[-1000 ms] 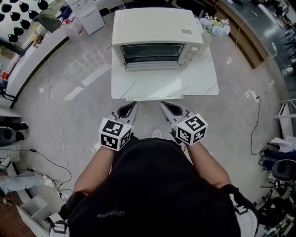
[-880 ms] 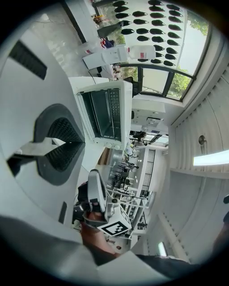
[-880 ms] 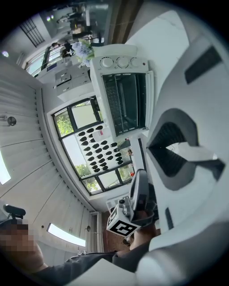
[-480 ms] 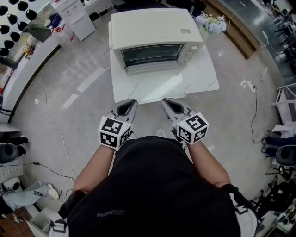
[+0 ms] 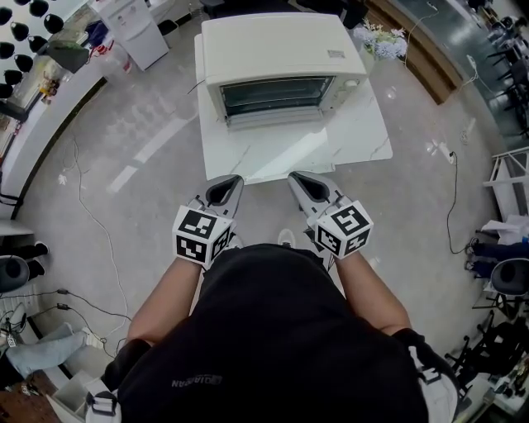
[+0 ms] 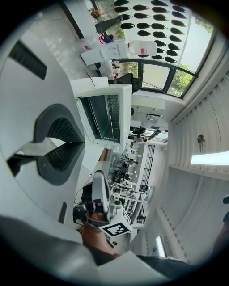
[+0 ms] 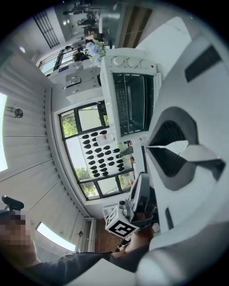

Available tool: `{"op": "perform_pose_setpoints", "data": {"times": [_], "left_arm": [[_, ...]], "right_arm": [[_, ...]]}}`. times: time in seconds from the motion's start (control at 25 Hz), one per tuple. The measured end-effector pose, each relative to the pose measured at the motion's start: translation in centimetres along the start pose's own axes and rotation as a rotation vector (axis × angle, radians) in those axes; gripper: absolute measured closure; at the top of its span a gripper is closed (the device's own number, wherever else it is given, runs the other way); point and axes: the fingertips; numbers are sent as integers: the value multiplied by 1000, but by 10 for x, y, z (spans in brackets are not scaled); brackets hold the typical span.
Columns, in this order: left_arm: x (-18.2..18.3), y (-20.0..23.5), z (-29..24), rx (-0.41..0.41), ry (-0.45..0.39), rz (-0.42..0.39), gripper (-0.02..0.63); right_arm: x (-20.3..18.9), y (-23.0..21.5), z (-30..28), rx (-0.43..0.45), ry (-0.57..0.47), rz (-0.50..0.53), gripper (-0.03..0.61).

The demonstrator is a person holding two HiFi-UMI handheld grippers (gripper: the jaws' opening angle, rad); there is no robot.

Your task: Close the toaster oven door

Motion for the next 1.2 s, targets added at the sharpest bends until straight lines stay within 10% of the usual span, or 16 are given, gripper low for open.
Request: {"op": "perform_pose_setpoints", "data": {"times": [1.2], "left_arm": [[-1,-5,3,14,-6,0,612]], "right_arm": [[0,-2,6,4,-26,-22,448]]}}
Point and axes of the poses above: the fingertips, and each gripper's own axes: z backward along the fingers, y to its left, x out of its top, and after that the axes turned 4 degrees about -x, right-handed
